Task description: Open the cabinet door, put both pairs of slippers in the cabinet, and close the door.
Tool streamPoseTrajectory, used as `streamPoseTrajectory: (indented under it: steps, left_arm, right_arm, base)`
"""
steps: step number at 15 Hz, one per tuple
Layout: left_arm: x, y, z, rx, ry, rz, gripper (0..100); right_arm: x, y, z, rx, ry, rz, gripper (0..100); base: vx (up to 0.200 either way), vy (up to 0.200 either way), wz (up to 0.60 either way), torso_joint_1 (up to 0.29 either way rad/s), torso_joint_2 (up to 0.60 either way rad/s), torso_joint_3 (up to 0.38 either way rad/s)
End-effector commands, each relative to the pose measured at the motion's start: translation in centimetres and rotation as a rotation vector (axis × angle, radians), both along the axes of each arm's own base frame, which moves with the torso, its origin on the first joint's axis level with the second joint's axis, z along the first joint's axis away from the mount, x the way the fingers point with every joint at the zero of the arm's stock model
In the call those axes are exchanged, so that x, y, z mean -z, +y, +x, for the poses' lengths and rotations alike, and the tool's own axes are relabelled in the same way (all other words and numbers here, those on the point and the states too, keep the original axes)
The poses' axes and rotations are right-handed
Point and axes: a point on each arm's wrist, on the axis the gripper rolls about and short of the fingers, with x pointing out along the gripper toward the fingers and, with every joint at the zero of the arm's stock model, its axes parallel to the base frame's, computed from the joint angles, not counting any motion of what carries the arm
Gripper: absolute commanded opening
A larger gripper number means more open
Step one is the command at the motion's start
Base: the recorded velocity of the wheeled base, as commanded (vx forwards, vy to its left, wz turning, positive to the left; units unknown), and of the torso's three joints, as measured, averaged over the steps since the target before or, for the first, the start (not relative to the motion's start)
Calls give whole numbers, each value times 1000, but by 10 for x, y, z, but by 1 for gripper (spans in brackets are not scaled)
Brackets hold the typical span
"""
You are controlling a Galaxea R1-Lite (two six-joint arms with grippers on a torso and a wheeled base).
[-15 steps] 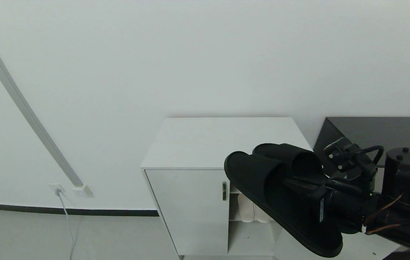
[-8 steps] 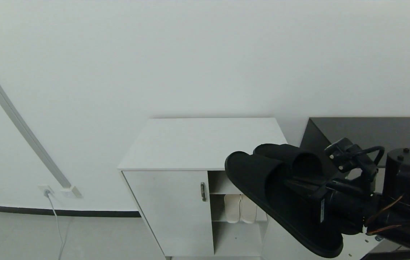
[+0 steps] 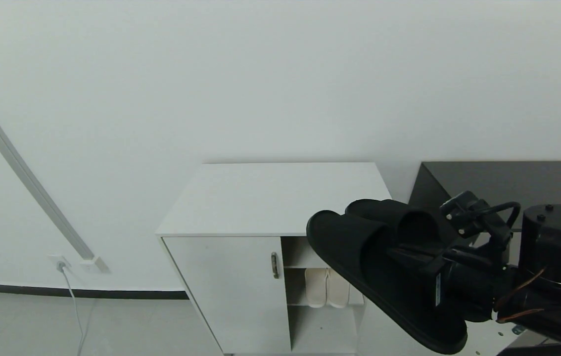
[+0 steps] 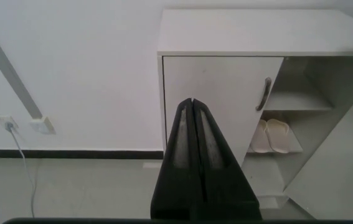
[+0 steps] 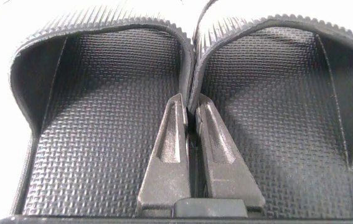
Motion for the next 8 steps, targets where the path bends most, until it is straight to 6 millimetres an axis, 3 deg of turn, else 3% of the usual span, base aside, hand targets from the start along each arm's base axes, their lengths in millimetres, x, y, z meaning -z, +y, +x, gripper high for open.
streamPoseTrajectory:
  steps: [1, 8]
  left_arm:
    - [0, 0, 0, -1, 2, 0, 0]
    - [0, 0, 0, -1, 2, 0, 0]
  right_arm:
    - [4, 2, 3, 1, 11, -8, 0]
    - [3, 0, 0, 10, 2, -5, 0]
  base:
    - [0, 0, 0, 0, 0, 0]
    - [0, 0, 0, 0, 0, 0]
